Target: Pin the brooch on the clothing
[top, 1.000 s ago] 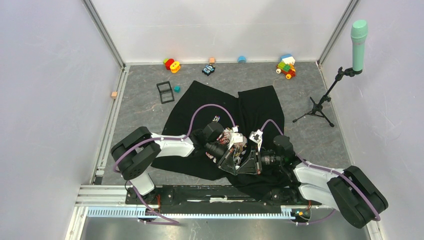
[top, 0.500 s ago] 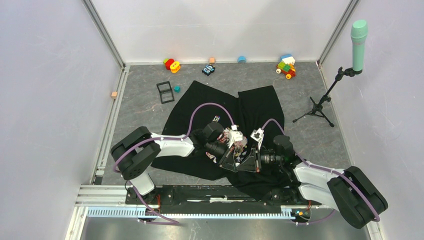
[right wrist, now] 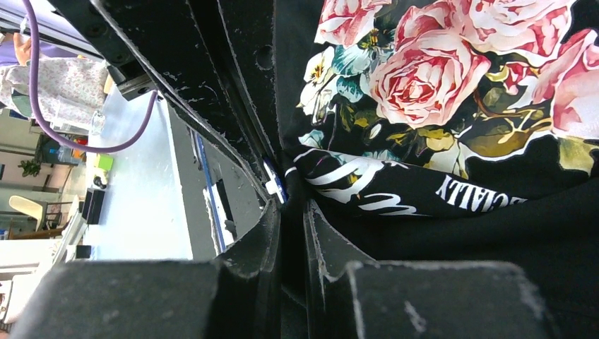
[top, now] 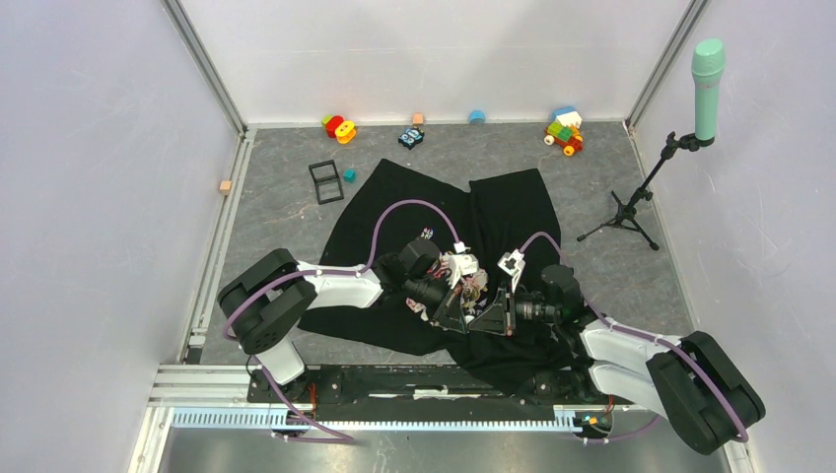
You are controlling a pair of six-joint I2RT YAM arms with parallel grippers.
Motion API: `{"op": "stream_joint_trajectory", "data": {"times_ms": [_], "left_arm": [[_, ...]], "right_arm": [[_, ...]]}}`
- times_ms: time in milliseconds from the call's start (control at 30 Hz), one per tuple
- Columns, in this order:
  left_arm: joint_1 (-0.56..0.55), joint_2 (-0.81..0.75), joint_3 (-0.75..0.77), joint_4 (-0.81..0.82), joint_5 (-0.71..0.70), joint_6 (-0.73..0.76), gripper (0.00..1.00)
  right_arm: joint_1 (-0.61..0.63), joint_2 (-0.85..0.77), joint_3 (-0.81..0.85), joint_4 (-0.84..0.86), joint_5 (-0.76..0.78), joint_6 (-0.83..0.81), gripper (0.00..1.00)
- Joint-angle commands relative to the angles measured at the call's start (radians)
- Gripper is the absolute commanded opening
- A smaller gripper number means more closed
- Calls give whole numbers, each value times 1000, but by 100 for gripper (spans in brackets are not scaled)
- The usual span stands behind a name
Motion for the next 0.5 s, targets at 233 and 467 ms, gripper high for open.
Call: {"op": "stream_joint_trajectory", "data": {"times_ms": [233, 467], "left_arm": [[3, -60, -6, -10, 93, -10, 2], [6, -20, 7, -32, 51, -40, 2]], "right_arm": [[-52, -33, -4, -82, 211, -37, 0], [-58, -73, -9, -97, 222, -43, 0]]}}
